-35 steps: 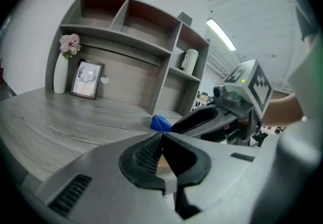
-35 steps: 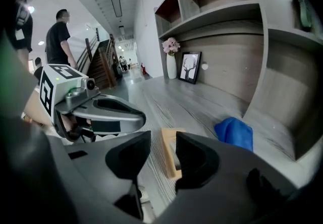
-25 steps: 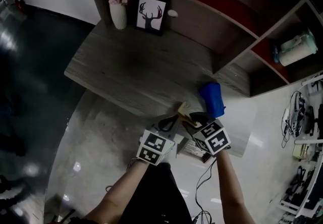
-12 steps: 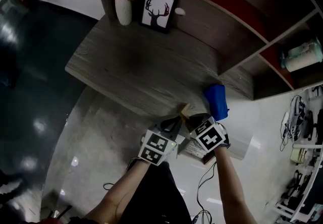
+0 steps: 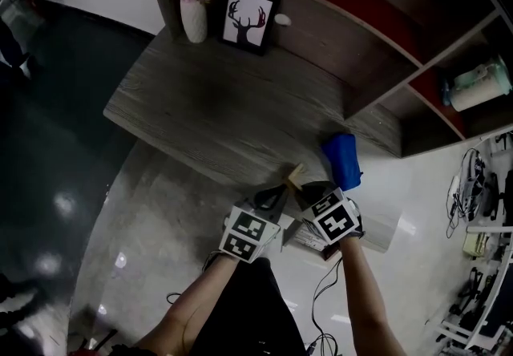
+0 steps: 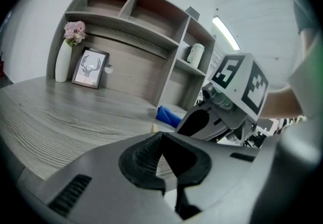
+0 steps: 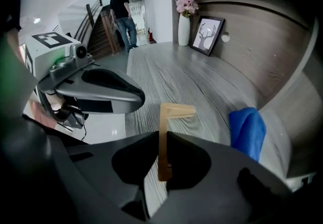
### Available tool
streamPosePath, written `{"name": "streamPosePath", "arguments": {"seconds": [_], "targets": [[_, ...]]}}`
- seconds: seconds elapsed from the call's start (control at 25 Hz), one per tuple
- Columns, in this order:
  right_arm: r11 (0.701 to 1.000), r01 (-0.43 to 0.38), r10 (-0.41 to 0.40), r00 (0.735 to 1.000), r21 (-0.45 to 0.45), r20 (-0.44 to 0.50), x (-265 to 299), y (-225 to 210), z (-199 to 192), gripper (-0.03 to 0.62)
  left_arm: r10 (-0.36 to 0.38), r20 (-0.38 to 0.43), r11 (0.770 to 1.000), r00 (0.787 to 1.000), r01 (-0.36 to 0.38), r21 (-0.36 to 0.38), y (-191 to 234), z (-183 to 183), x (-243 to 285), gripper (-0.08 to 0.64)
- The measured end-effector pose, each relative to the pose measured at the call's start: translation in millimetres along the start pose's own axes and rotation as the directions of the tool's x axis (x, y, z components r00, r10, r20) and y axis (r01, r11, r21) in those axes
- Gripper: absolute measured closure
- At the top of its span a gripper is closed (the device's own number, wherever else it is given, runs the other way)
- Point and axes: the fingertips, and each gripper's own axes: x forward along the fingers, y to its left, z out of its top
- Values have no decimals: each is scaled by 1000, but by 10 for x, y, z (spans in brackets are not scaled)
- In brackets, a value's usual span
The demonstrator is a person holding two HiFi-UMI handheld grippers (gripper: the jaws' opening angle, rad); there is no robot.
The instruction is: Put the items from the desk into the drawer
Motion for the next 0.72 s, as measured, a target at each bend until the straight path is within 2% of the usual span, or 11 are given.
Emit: {"name": "streamPosePath", "arguments": {"seconds": [0.2,0.36,0.56,0.72], "targets": [[996,-10,4,997,86,71,-145,-12,52,538,-14,5,1000,1000,14,14,-56,32,11,549],[987,2,-22,992,159,122,-281,-70,55,538,-24,10,999,1000,23,30,-120,121,-2,549],[961,1,-65,973,276,222,-483,-77,94,540,-42,22,997,999,40,58,-211,229,-49,549],[948,22,-115,954,318,278,-641,-62,80,540,-64,28,995,998,62,76,-345,322,-73,549]]}}
